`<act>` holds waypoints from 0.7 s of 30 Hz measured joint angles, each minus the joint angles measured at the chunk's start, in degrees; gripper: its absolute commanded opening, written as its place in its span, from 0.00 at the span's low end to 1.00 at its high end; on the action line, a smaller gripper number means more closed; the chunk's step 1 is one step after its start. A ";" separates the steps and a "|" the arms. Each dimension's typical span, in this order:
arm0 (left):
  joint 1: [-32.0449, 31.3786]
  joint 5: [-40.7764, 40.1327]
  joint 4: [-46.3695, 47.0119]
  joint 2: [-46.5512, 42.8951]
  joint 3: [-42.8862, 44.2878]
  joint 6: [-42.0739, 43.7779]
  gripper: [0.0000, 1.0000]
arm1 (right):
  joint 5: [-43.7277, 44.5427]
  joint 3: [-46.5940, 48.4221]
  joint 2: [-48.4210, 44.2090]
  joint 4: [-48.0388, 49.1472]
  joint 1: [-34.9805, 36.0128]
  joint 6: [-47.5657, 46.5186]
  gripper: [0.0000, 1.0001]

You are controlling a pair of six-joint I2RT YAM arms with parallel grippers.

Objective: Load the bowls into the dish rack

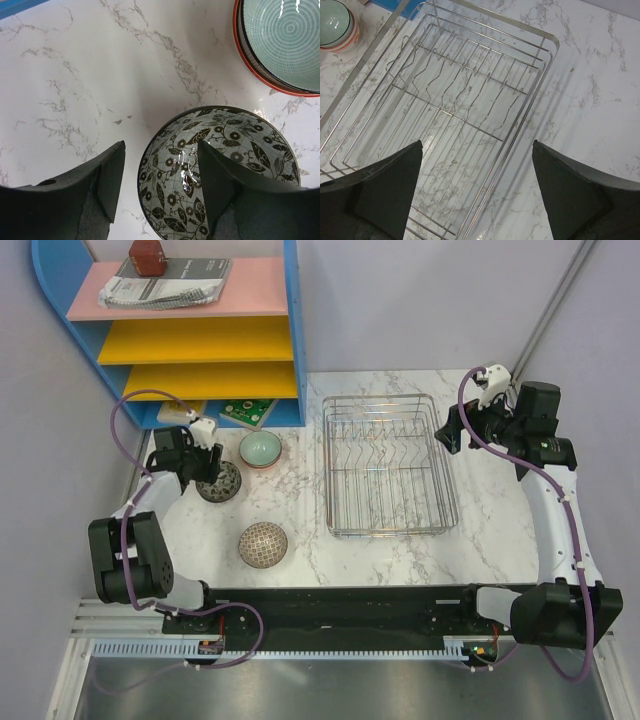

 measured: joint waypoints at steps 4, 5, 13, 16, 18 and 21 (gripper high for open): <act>0.17 0.04 -0.15 0.81 -0.20 0.02 0.63 | 0.02 -0.11 0.02 0.00 0.00 0.00 0.98; 0.22 0.02 -0.22 0.90 -0.26 0.02 0.59 | 0.00 -0.17 0.02 0.00 0.00 0.00 0.98; 0.24 0.02 -0.44 0.92 -0.31 0.15 0.43 | 0.00 -0.20 0.04 0.00 0.00 0.00 0.98; 0.48 0.04 -0.39 0.92 -0.31 0.26 0.38 | 0.00 -0.20 0.07 0.00 0.00 0.02 0.98; 0.50 -0.02 -0.35 1.07 -0.31 0.33 0.35 | 0.02 -0.20 0.07 0.00 0.00 0.02 0.98; 0.61 -0.02 -0.17 1.25 -0.31 0.44 0.26 | 0.02 -0.20 0.07 0.00 0.00 0.02 0.98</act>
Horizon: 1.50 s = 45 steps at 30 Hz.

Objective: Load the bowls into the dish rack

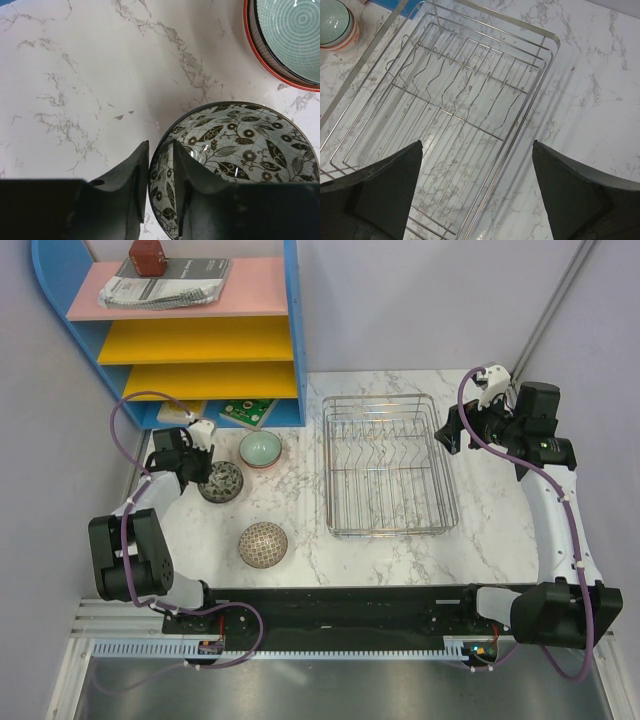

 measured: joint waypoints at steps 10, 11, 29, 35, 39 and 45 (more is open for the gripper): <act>0.26 2.86 0.66 0.15 0.15 -0.04 0.02 | 0.00 0.00 0.00 0.00 0.00 0.02 0.98; 0.26 3.02 0.72 0.15 0.15 -0.02 0.02 | 0.00 0.00 0.00 0.00 0.00 0.00 0.98; 0.31 5.66 -2.25 -3.06 0.15 -0.02 0.02 | 0.00 0.00 0.00 0.00 0.26 0.07 0.98; 0.44 5.68 -2.80 -4.98 0.15 0.02 0.02 | 0.00 0.00 0.00 0.02 0.28 0.09 0.98; 0.70 5.53 -3.48 -6.51 0.13 0.09 0.02 | 0.00 0.00 0.00 0.00 0.35 0.13 0.98; 0.83 5.57 -4.35 -7.82 0.17 0.09 0.02 | -0.02 0.00 0.02 0.00 0.37 0.37 0.98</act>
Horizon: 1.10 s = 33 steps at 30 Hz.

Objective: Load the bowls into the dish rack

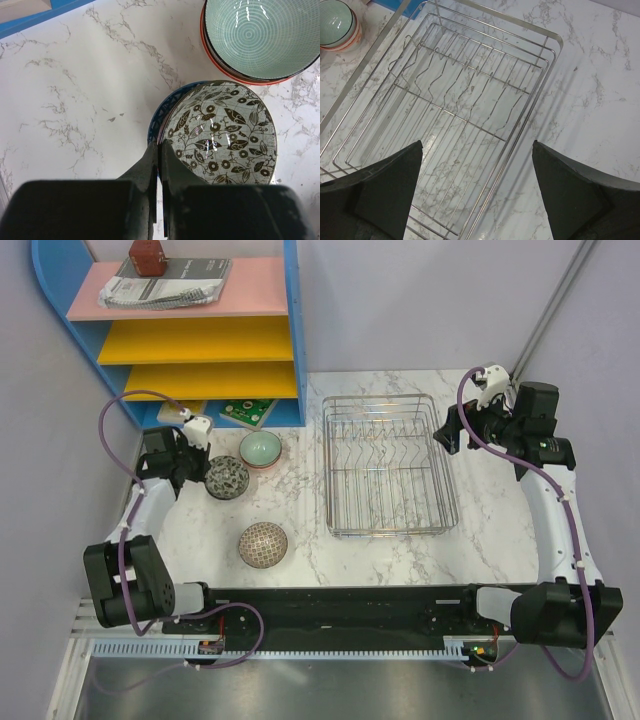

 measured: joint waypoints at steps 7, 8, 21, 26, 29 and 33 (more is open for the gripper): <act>0.00 2.25 -4.90 -3.04 2.75 0.02 0.02 | -0.48 0.00 0.87 0.00 0.39 0.42 0.98; 0.00 2.93 -5.42 -3.72 3.34 0.02 0.02 | -0.68 0.00 1.01 -0.02 0.52 0.59 0.98; -1.64 11.54 -11.10 -8.09 14.80 -1.95 0.02 | -8.48 2.29 4.70 -0.11 4.46 5.27 0.98; -9.09 11.93 -11.28 -6.97 18.56 -3.69 0.02 | -15.04 2.32 5.60 3.04 7.74 10.91 0.98; -16.15 11.32 -10.60 -5.20 21.00 -4.79 0.02 | -18.23 2.25 6.25 7.19 9.86 15.19 0.98; -24.87 9.46 -9.99 -2.21 23.67 -5.75 0.02 | -22.21 1.81 8.46 14.01 12.55 21.03 0.98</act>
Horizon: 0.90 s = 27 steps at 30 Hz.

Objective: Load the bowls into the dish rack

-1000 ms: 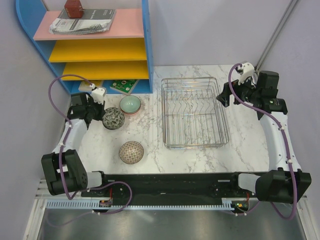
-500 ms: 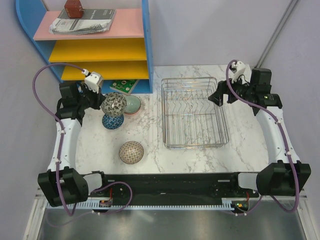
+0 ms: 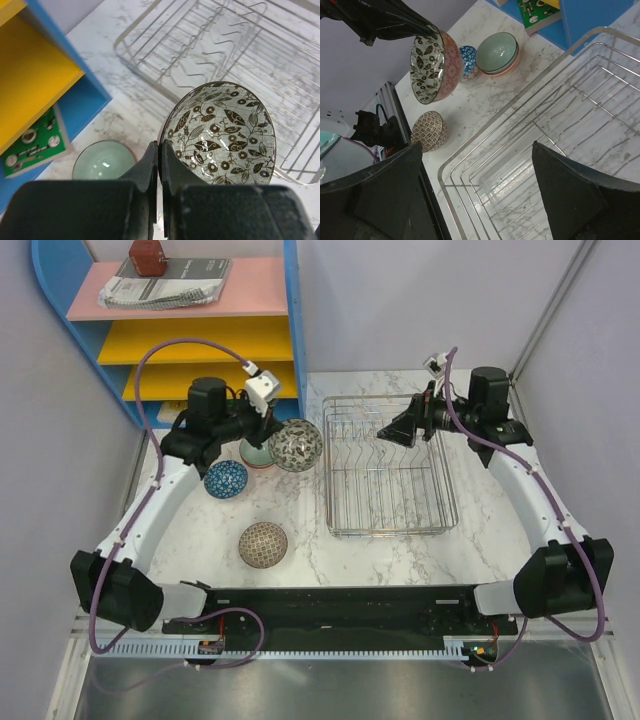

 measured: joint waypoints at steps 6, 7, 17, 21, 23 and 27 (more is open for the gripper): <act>-7.08 -1.01 0.98 6.34 5.31 -1.40 0.02 | -5.25 -5.92 4.13 13.09 1.99 10.51 0.98; -7.69 -1.16 1.20 6.88 5.64 -1.44 0.02 | -5.92 -6.82 4.81 15.08 2.12 12.07 0.98; -12.09 1.49 3.89 11.41 7.63 -2.14 0.02 | -11.76 -14.75 9.31 37.42 3.37 28.30 0.98; -12.61 3.74 4.74 14.34 9.97 -3.67 0.02 | -13.60 -17.66 11.50 49.03 3.58 36.33 0.98; -12.92 4.61 5.44 15.54 10.67 -4.26 0.02 | -14.10 -18.84 12.72 53.96 3.58 40.04 0.98; -13.40 6.40 5.97 17.07 11.39 -5.07 0.02 | -14.75 -20.79 15.23 62.05 3.58 46.27 0.98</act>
